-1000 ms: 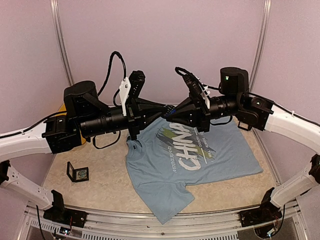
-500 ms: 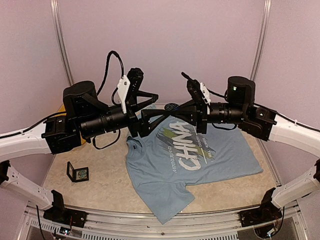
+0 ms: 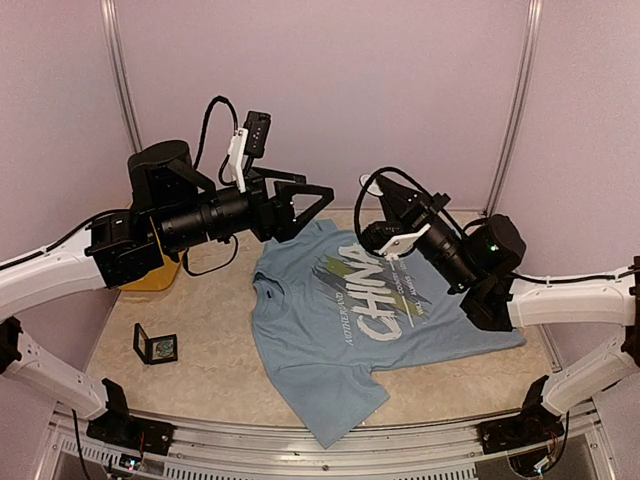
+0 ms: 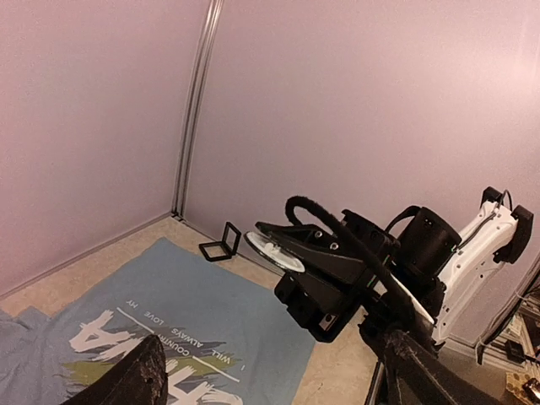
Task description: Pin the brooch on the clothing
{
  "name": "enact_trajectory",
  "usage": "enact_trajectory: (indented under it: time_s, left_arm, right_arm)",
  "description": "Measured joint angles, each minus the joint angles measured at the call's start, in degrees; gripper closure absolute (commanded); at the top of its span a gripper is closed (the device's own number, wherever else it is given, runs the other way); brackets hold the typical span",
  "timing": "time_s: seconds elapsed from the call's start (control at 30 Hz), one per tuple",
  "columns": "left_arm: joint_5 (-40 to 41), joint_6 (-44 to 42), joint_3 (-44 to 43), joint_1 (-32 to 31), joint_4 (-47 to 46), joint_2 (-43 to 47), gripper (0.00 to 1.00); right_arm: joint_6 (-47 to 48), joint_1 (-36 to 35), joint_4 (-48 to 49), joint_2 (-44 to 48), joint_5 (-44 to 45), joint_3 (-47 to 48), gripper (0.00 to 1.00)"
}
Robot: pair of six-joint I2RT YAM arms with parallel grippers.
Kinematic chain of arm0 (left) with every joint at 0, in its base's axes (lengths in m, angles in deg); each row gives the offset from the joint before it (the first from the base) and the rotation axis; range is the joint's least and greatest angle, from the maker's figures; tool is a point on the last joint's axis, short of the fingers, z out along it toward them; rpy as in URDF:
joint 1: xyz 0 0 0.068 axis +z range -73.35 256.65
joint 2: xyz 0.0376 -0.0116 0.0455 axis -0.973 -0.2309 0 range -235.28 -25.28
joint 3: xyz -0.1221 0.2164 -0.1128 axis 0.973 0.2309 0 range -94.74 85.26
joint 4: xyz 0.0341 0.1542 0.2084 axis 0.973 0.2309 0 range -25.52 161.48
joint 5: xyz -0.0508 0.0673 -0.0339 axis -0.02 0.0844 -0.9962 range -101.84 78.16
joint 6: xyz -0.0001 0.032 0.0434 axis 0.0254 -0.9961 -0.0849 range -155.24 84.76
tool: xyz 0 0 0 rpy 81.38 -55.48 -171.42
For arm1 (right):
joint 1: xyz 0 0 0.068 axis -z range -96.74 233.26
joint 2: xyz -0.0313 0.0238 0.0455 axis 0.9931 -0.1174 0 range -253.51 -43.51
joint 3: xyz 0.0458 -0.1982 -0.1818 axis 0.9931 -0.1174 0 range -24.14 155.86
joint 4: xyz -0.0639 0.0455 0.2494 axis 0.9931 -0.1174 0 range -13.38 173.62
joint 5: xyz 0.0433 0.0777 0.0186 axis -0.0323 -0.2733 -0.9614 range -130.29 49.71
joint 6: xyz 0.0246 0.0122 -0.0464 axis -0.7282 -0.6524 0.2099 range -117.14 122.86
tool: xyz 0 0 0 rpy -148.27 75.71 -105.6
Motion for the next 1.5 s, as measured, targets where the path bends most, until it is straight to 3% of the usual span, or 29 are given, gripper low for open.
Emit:
enact_trajectory:
  time_s: [0.2,0.37,0.47,0.73,0.8,0.9,1.03,1.13,1.4,1.5]
  left_arm:
    - [-5.09,5.53,-2.01,1.81,0.15,-3.15,0.15]
    - [-7.89,7.34,-2.05,1.84,0.04,-4.9,0.4]
    - [-8.83,8.04,-2.05,1.99,-0.02,-5.31,0.48]
    - [-11.63,9.46,-2.05,2.25,-2.05,-5.49,0.52]
    - [-12.11,9.68,-2.05,2.23,-2.71,-5.62,0.6]
    - [-12.81,10.16,-2.05,2.23,-3.28,-6.03,0.81]
    - [-14.21,9.94,-2.4,1.97,-3.67,-6.78,0.87]
    - [-14.8,10.12,-2.71,1.99,-3.67,-6.93,0.99]
    - [-15.45,12.04,-3.02,2.01,-3.69,-6.93,1.0]
    - [-15.3,11.98,-3.02,2.01,-3.67,-6.93,1.0]
  right_arm:
    - [19.1,-3.63,12.41,-5.16,-0.17,0.07,1.0]
    - [26.71,-5.75,15.69,-6.38,-0.9,0.07,1.0]
    - [28.98,-6.6,16.92,-6.38,-1.22,0.07,1.0]
    - [32.11,-7.23,17.11,-6.88,-1.57,0.33,1.0]
    - [32.39,-7.41,17.11,-7.34,-1.55,0.52,1.0]
    - [32.65,-7.96,17.05,-7.65,-1.55,0.72,1.0]
    - [32.68,-8.22,16.68,-7.74,-1.14,0.87,1.0]
    - [32.7,-8.31,16.72,-7.74,-0.96,0.96,1.0]
    - [32.74,-8.31,17.44,-7.74,-1.07,1.16,1.0]
    - [31.41,-8.31,17.35,-7.72,-1.07,1.18,0.8]
